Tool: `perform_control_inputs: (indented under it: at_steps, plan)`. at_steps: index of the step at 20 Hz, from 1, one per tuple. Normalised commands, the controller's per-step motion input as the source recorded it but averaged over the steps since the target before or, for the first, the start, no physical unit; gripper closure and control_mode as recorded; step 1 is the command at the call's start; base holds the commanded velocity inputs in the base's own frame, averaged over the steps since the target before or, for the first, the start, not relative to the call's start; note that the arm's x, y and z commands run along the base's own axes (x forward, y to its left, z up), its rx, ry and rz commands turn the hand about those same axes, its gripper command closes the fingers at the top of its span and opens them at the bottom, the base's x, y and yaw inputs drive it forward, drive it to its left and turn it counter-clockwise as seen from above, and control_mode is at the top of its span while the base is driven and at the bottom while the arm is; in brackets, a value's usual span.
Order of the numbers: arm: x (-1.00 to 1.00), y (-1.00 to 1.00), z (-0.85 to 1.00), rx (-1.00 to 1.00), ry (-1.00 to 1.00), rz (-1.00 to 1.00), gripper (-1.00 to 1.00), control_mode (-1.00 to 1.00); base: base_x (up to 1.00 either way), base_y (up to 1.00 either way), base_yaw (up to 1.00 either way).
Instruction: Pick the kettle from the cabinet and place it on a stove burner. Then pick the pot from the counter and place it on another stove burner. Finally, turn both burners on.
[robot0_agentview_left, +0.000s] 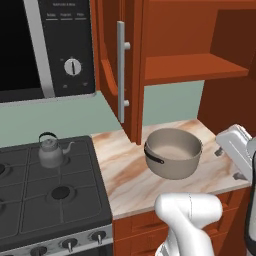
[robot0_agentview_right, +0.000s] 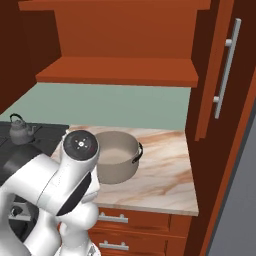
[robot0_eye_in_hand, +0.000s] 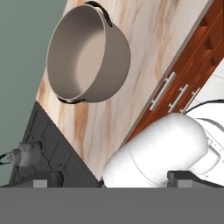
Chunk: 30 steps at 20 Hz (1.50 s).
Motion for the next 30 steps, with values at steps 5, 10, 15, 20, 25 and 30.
perform_control_inputs:
  at_steps: [5,10,15,20,25,30]
  plan:
    - [0.31,-0.02,-0.09,0.0,0.0,0.0,-1.0,-1.0,0.0,0.0,0.0]
    - [0.4,0.0,0.0,0.0,0.01,0.0,-1.0,-1.0,0.0,0.0,0.0]
    - [0.32,-0.02,-0.12,0.0,0.0,-0.01,-1.0,-1.0,0.0,0.0,0.0]
    - [0.25,-0.09,-0.22,-0.01,0.0,-0.02,-1.0,-1.0,0.0,0.0,0.0]
    - [0.25,-0.09,-0.24,-0.02,0.01,-0.03,-1.0,-1.0,0.0,0.0,0.0]
    - [0.23,-0.06,-0.25,-0.03,0.03,-0.04,-1.0,-1.0,0.0,0.0,0.0]
